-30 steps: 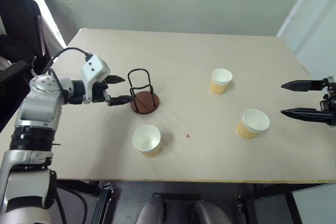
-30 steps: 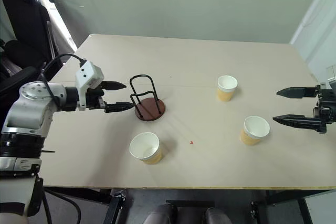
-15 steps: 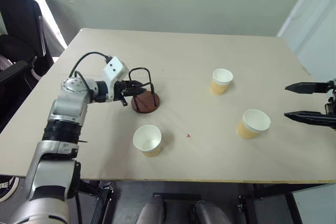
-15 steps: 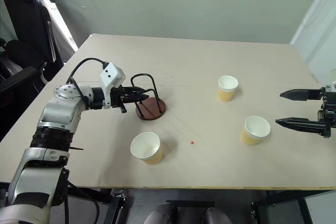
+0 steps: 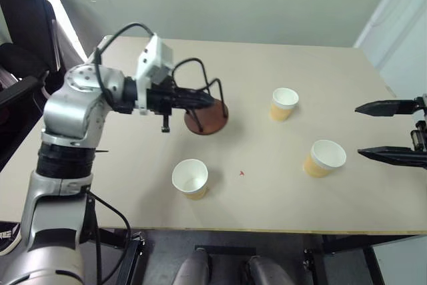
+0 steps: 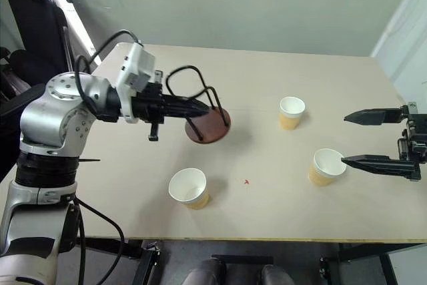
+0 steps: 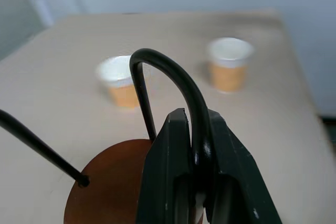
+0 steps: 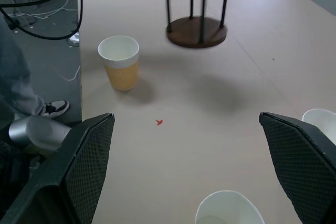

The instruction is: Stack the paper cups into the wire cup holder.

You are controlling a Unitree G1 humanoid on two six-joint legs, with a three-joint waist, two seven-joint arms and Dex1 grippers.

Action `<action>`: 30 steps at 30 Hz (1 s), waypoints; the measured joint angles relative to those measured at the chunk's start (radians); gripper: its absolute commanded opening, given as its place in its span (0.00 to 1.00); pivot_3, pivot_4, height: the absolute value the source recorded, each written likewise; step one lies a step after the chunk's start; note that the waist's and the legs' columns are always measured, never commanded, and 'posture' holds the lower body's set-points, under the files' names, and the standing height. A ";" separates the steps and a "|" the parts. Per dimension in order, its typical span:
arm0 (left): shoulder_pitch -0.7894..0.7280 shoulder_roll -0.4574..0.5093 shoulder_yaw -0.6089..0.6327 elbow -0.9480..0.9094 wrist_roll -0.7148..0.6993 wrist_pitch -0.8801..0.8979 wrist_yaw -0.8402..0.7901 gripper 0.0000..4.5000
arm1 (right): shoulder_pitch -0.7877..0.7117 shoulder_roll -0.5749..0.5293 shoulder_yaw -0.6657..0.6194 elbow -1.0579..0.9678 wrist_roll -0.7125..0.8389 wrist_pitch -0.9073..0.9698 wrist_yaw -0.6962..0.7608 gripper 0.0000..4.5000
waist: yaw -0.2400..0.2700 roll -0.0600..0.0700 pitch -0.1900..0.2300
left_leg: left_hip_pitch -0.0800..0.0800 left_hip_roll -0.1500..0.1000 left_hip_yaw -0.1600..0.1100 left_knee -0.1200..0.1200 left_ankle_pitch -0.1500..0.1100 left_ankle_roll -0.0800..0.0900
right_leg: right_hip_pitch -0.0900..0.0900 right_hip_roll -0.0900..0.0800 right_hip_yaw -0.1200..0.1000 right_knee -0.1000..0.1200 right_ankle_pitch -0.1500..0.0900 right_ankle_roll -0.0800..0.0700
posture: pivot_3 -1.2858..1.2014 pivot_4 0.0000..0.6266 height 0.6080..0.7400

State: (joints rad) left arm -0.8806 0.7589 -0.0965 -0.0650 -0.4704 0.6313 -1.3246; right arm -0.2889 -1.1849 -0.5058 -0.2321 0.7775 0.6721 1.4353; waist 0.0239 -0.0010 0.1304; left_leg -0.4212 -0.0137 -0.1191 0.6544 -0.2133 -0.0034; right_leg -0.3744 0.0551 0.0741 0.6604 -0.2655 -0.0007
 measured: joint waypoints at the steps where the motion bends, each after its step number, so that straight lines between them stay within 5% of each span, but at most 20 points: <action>1: 0.011 -0.004 -0.019 -0.026 0.000 0.010 0.004 0.01 | 0.002 0.000 0.000 -0.004 0.003 0.000 -0.004 1.00 | 0.000 0.000 0.000 | 0.000 0.000 0.001 0.001 0.000 0.000 | 0.000 0.000 0.001 0.001 0.000 0.001 | 0.52 0.24 1.00; 12: 0.020 -0.173 -0.132 -0.114 -0.005 0.085 0.145 0.01 | 0.005 0.001 0.000 -0.013 0.006 0.000 -0.019 1.00 | 0.002 0.000 0.000 | 0.000 -0.001 0.005 0.010 -0.007 0.014 | 0.002 0.000 0.007 0.001 0.001 0.006 | 0.52 0.24 1.00; 30: 0.121 -0.196 -0.340 -0.145 0.092 0.070 0.178 0.01 | 0.009 0.002 0.001 -0.021 0.008 -0.001 -0.043 1.00 | 0.002 0.000 0.000 | 0.001 -0.001 0.014 0.011 -0.011 0.020 | 0.002 -0.003 0.010 0.001 0.001 0.009 | 0.52 0.24 1.00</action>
State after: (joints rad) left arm -0.7596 0.5629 -0.4365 -0.2100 -0.3783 0.7016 -1.1468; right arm -0.2801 -1.1827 -0.5052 -0.2531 0.7852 0.6716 1.3918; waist 0.0260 -0.0008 0.1304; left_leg -0.4198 -0.0147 -0.1053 0.6655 -0.2242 0.0163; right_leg -0.3725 0.0519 0.0841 0.6615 -0.2641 0.0087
